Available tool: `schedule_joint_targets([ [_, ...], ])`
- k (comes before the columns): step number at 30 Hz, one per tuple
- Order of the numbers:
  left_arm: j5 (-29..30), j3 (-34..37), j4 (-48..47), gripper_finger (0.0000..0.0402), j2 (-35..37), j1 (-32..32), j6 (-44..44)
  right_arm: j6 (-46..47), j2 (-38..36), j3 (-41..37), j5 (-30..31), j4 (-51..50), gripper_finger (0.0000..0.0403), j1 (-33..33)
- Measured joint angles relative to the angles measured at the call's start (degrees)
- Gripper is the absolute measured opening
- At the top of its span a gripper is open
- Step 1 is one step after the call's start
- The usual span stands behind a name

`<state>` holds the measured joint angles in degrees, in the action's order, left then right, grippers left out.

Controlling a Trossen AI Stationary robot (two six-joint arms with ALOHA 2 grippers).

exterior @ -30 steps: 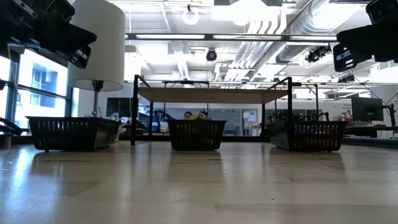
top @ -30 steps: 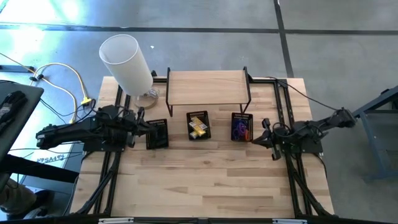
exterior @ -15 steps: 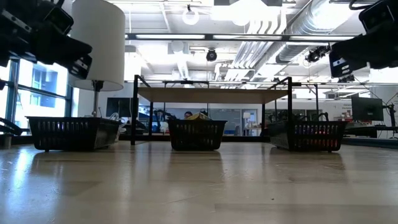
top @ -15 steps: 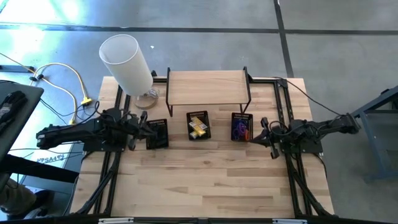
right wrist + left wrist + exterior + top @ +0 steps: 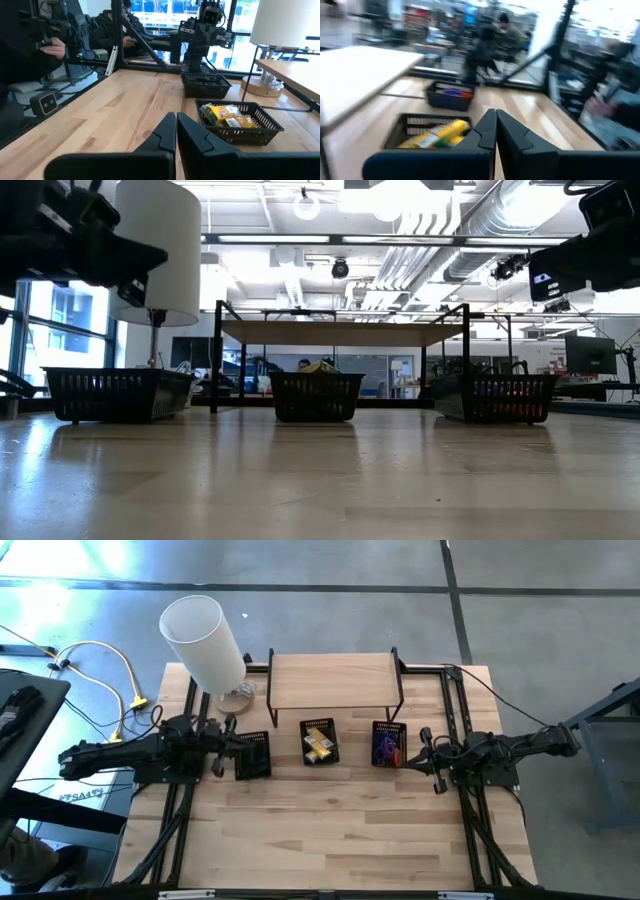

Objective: Pick & Place Office Desk Supplies
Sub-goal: Put the left black bin on the shelf

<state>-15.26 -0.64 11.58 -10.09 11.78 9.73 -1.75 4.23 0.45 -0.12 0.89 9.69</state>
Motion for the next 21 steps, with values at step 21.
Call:
schedule_joint_targets([
  [21, 9.77, 0.19, -7.62, 0.0, -0.01, -0.04, 3.65, 0.4, 0.0, -0.07, -0.04, 0.11, 0.0003, 0.02],
])
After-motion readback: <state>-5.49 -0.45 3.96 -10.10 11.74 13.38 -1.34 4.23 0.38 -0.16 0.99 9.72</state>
